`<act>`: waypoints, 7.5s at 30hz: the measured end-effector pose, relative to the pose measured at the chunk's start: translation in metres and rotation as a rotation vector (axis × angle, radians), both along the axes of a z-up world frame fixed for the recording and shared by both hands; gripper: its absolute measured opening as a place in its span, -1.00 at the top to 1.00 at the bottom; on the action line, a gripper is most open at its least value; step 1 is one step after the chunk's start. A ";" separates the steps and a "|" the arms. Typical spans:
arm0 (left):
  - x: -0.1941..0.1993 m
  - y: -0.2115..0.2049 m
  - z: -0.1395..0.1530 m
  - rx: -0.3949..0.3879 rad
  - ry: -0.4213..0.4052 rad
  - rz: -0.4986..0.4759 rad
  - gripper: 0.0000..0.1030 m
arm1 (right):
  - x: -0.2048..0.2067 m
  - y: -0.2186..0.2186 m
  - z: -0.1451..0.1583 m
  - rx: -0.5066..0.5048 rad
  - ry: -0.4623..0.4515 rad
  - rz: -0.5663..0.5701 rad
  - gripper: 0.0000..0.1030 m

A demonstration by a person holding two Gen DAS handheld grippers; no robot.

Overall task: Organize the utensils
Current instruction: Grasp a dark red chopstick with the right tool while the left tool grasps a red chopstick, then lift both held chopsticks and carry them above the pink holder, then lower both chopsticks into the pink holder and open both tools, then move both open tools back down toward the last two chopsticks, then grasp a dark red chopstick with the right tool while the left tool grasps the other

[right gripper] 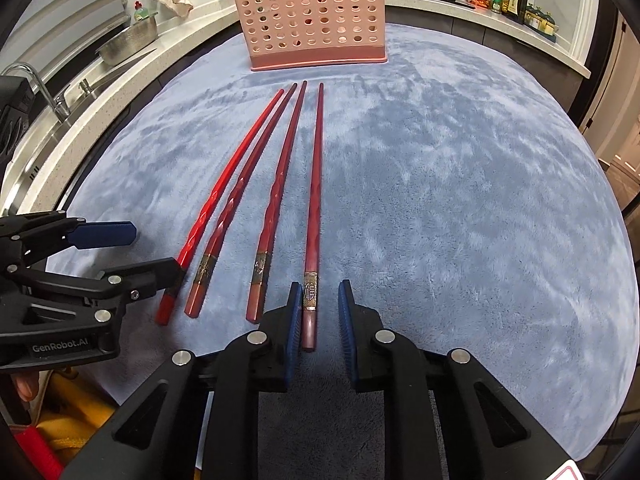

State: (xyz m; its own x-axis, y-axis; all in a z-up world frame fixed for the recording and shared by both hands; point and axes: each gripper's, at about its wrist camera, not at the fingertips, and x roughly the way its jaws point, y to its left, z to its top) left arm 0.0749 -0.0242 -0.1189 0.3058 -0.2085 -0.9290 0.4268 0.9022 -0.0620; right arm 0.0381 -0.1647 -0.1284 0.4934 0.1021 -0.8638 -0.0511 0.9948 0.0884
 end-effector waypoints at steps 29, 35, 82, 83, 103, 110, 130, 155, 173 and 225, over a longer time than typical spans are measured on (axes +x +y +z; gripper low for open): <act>-0.007 -0.003 -0.002 0.005 0.014 -0.066 0.83 | -0.001 -0.001 -0.001 0.000 0.001 0.000 0.87; -0.008 0.006 0.020 -0.036 -0.071 -0.042 0.85 | -0.001 -0.004 0.007 0.005 -0.015 -0.006 0.87; 0.055 0.052 0.166 -0.181 -0.434 0.152 0.86 | 0.035 -0.054 0.140 0.049 -0.339 -0.107 0.87; 0.056 0.053 0.168 -0.183 -0.438 0.155 0.86 | 0.036 -0.055 0.142 0.052 -0.343 -0.112 0.87; 0.084 0.062 0.230 -0.250 -0.575 0.184 0.87 | 0.069 -0.078 0.211 0.107 -0.504 -0.134 0.87; 0.105 0.055 0.270 -0.271 -0.671 0.185 0.87 | 0.091 -0.081 0.245 0.138 -0.587 -0.120 0.87; 0.191 0.028 0.325 -0.355 -0.840 0.199 0.87 | 0.208 -0.056 0.312 0.253 -0.764 -0.097 0.87; 0.243 0.027 0.225 -0.359 -0.651 0.284 0.42 | 0.261 -0.062 0.210 0.237 -0.547 -0.157 0.50; 0.150 0.052 0.176 -0.224 -0.548 0.314 -0.47 | 0.152 -0.054 0.180 0.152 -0.491 -0.112 0.21; -0.003 0.011 0.036 -0.025 -0.188 0.059 -0.48 | 0.002 0.005 -0.003 0.016 -0.060 0.052 0.87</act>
